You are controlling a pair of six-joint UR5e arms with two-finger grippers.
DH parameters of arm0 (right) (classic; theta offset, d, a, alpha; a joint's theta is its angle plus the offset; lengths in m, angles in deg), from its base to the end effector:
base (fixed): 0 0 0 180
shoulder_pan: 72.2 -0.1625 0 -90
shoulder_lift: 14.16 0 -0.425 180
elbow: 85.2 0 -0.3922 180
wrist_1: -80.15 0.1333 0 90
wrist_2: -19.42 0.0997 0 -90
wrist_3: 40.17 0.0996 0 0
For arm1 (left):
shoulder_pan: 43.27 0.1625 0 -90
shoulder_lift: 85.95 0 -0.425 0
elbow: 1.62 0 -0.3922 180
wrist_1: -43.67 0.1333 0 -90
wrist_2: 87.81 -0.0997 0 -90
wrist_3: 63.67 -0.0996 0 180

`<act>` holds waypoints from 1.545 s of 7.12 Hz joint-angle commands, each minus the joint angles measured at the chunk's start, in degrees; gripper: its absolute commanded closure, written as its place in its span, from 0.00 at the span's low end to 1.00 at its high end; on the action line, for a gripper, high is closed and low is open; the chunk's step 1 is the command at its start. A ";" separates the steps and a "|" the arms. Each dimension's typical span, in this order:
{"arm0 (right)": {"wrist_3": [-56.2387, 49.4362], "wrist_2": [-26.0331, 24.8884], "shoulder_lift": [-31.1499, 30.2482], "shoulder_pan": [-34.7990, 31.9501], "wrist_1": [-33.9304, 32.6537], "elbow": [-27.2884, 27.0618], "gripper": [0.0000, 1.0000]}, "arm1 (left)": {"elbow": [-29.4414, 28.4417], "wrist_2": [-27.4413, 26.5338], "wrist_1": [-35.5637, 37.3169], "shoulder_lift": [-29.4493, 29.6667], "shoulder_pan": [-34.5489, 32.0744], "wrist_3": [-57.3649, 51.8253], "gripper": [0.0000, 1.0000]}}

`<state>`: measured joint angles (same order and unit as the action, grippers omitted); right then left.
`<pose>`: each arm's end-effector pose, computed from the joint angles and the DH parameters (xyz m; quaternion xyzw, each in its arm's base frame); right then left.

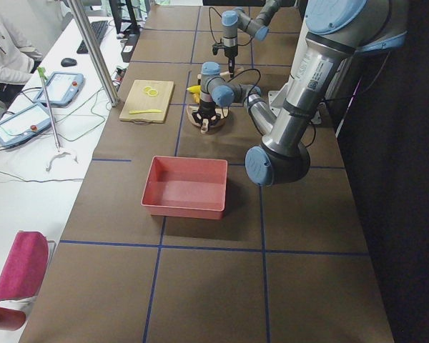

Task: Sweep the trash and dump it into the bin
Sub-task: 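Sweep the corn, potato and ginger into the dustpan with the right gripper's brush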

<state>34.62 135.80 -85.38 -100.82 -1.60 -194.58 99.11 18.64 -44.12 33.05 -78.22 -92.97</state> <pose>-0.4652 -0.3553 0.3119 -0.0514 -0.4342 0.0152 0.8992 0.4684 -0.4556 0.2986 0.2801 0.2030 0.6633 0.6636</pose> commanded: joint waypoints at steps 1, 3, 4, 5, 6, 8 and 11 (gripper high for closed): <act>-0.08 -0.01 0.03 0.06 0.10 0.21 1.00 | -0.10 0.95 1.74 0.62 -0.03 0.12 0.98; -0.09 -0.01 0.82 0.32 0.10 0.74 1.00 | -0.80 0.95 6.30 4.04 -0.03 0.64 0.98; -0.09 -0.10 1.34 0.41 0.01 1.79 1.00 | -1.06 0.77 6.32 4.05 0.05 0.65 0.98; 0.00 -0.19 1.70 0.84 0.10 2.32 1.00 | -1.59 0.77 6.32 4.31 0.05 0.82 0.98; 0.09 -0.19 1.79 1.02 0.10 2.41 1.00 | -2.64 0.77 6.32 5.09 0.05 0.91 0.98; 0.09 -0.28 7.38 1.20 0.01 7.65 1.00 | -5.88 0.77 6.14 8.60 0.32 4.41 0.98; 0.44 -0.28 12.58 1.81 0.18 11.27 1.00 | -11.34 0.77 5.44 14.05 1.80 9.59 0.98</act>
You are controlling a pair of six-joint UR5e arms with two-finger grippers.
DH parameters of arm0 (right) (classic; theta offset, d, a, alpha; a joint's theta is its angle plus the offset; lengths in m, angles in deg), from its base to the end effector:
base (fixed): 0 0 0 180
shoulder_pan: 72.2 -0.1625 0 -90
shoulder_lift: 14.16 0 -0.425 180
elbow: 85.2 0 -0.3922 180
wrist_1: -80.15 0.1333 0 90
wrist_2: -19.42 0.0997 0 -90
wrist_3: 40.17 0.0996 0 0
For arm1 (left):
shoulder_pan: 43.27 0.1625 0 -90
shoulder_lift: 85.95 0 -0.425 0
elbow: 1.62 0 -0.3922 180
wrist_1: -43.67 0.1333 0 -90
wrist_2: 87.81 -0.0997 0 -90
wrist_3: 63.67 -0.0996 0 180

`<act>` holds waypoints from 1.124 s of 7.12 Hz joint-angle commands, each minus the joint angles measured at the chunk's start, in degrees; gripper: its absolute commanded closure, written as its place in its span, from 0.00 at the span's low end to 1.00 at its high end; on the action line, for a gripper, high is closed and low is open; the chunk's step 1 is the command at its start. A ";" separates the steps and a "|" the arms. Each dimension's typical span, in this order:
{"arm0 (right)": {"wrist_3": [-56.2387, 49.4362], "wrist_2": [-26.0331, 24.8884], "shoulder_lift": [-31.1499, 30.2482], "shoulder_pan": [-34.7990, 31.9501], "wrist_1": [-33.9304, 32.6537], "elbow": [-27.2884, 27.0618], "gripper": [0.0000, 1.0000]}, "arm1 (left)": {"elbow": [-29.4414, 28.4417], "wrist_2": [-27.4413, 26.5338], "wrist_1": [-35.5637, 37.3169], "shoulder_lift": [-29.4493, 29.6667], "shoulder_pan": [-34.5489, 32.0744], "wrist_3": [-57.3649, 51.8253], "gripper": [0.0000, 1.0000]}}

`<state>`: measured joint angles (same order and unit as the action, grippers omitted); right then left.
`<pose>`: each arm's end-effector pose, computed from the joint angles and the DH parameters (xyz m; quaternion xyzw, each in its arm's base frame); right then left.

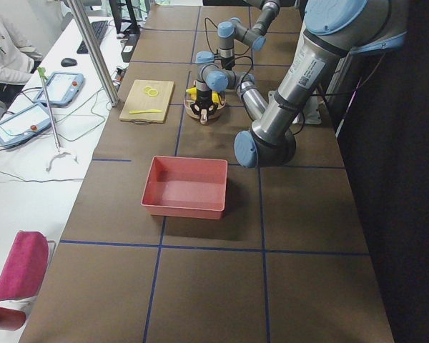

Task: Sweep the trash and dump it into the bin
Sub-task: 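Sweep the corn, potato and ginger into the dustpan with the right gripper's brush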

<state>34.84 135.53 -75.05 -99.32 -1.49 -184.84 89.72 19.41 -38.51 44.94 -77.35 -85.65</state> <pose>-0.5342 -0.3741 0.2762 -0.0534 -0.4377 0.0046 0.8975 0.5254 -0.4808 0.2423 0.2380 0.2221 0.6282 0.7067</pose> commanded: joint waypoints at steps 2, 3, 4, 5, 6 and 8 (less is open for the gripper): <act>0.32 0.00 4.29 0.40 0.42 3.04 1.00 | -3.28 0.01 -2.09 3.06 1.82 3.52 0.98; 0.32 0.00 4.64 0.32 0.60 2.96 1.00 | -3.63 0.01 -4.72 2.27 2.00 3.52 0.98; 0.23 0.00 4.73 0.14 0.60 2.78 1.00 | -3.63 0.01 -10.92 -0.09 2.00 4.39 0.98; 0.23 0.52 4.04 -0.73 0.25 1.30 1.00 | -3.98 0.09 -18.30 -2.81 1.82 6.14 0.98; 0.14 0.70 3.68 -1.61 0.16 0.51 1.00 | -4.16 0.18 -22.81 -3.79 1.82 8.59 0.98; -0.03 4.37 -1.90 -6.16 -3.85 -9.10 1.00 | -4.07 0.27 -24.51 -3.80 1.39 9.58 0.98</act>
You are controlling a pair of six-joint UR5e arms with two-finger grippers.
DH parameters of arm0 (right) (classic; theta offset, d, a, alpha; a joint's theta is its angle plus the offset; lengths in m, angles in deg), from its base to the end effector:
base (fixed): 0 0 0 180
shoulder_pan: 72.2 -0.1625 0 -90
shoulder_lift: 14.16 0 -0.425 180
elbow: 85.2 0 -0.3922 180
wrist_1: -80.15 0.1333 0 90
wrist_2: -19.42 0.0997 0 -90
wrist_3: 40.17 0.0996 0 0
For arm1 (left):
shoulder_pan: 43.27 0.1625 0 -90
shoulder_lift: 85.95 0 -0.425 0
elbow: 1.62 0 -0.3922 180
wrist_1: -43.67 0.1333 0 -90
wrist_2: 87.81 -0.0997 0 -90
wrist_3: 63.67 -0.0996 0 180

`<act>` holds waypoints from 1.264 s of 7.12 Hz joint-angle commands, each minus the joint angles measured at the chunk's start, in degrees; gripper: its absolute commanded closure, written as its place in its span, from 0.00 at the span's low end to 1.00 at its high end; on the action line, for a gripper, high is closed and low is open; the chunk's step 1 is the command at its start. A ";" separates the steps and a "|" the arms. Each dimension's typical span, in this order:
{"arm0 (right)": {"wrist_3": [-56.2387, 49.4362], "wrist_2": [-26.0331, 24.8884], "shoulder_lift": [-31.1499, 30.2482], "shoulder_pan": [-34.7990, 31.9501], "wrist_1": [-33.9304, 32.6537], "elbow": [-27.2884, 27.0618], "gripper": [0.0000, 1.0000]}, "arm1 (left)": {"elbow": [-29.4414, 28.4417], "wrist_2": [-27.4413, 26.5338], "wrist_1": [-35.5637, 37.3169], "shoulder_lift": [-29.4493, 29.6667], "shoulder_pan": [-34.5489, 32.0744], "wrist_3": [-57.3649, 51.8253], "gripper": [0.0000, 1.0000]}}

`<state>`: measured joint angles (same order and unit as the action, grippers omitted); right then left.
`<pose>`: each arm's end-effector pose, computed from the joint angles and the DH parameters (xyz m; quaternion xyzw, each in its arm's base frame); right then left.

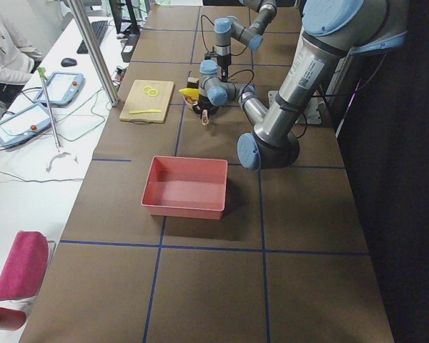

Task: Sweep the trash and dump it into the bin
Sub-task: 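Sweep the corn, potato and ginger into the dustpan with the right gripper's brush, then lift the loaded dustpan toward the pink bin while the right gripper withdraws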

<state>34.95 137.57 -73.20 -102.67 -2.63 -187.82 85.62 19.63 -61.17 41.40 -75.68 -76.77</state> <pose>-0.5025 -0.3958 0.2348 -0.0423 -0.4686 0.0155 0.8823 0.5505 -0.4720 0.2638 0.3304 0.2839 0.5711 0.6957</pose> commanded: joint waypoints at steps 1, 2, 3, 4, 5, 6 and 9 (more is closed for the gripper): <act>-0.67 6.96 -7.45 -8.50 -5.70 -12.37 1.00 | 0.46 0.14 -3.00 -0.25 -1.33 1.50 0.98; -0.76 9.79 -10.62 -13.86 -6.08 -15.91 1.00 | 1.60 0.92 -2.92 -0.34 -2.65 1.51 0.98; -1.72 10.25 -13.70 -16.00 -6.08 -17.60 1.00 | 2.39 4.58 -2.66 -0.43 -5.01 1.59 0.98; -4.08 10.26 -15.03 -16.89 -6.08 -17.53 1.00 | 6.23 6.88 -2.57 -3.47 -7.12 1.77 0.98; -7.23 10.26 -16.18 -19.08 -6.08 -17.36 1.00 | 11.05 6.99 -2.57 -7.16 -10.37 1.68 0.98; -11.27 10.34 -17.84 -20.75 -6.08 -17.01 1.00 | 13.45 8.38 -2.48 -10.15 -15.10 1.16 0.98; -15.51 9.65 -18.92 -21.91 -5.99 -14.90 1.00 | 13.92 26.72 -2.92 -20.08 -33.28 -7.66 0.98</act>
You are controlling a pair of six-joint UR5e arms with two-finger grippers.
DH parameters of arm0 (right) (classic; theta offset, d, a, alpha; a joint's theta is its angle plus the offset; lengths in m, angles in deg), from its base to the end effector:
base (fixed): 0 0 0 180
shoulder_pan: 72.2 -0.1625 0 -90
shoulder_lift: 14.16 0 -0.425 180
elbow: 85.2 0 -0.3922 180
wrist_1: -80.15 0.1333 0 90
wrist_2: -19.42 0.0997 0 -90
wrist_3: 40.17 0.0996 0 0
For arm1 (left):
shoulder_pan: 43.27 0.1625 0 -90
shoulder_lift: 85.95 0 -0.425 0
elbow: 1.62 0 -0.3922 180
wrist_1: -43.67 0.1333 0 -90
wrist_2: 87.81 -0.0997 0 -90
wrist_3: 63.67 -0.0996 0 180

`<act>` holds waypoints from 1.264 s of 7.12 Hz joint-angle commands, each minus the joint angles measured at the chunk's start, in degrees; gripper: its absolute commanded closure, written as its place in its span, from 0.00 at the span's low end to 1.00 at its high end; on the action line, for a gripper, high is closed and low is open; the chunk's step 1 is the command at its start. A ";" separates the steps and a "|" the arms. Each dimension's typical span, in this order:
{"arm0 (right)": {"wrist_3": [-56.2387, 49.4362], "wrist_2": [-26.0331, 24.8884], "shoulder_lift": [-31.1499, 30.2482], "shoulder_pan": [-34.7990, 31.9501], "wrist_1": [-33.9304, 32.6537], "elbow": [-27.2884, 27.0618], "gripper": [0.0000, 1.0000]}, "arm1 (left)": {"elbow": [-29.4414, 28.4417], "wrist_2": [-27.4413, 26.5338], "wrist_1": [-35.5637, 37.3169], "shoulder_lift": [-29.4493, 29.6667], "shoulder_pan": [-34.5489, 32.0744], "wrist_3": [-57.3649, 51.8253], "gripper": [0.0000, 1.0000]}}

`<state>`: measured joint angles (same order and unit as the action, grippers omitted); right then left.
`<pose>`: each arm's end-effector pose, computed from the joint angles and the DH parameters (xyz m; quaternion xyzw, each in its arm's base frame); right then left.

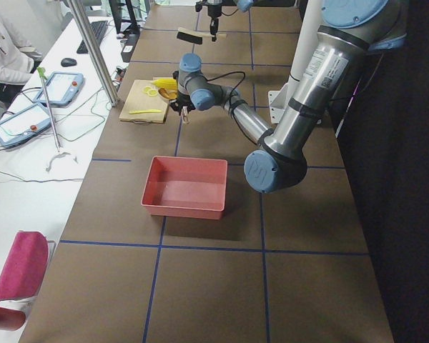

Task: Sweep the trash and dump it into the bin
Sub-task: 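Lift the loaded dustpan toward the pink bin while the right gripper withdraws, then tilt the dustpan over the pink bin with the left gripper to dump the items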

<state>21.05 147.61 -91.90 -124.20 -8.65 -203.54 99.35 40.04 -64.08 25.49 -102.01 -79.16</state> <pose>-0.2603 -0.4496 0.3145 -0.0143 -0.4548 0.0633 0.8882 0.2552 -0.5595 0.3217 0.3569 0.3460 0.4661 0.7319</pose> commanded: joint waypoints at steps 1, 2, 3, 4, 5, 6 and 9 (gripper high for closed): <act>-1.89 -0.57 -0.22 -0.38 0.29 1.87 1.00 | -1.02 7.05 0.34 -7.17 -12.49 -14.38 0.98; -1.89 -0.65 -0.04 -0.30 0.47 2.40 1.00 | -3.47 7.15 0.43 -9.11 -17.42 -24.05 0.98; -1.89 -0.83 0.13 -0.21 0.65 3.02 1.00 | -6.28 6.89 0.34 -10.52 -21.12 -34.15 0.98; -1.98 -0.92 0.31 -0.21 0.65 3.54 1.00 | -7.96 5.32 0.52 -10.63 -23.42 -41.99 0.98; -2.67 -0.92 0.31 -0.30 0.73 3.72 1.00 | -7.72 -0.62 0.52 -10.71 -24.31 -49.21 0.98; -2.68 -0.92 0.31 -0.30 0.73 4.07 1.00 | -7.28 -6.16 0.61 -10.71 -24.23 -55.46 0.98; -2.51 -0.74 1.01 -0.21 0.82 4.16 1.00 | -6.66 -20.85 2.01 -10.19 -23.36 -72.11 0.97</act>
<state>18.45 146.76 -91.07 -124.42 -7.84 -199.45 92.37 24.60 -62.56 15.19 -125.80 -146.06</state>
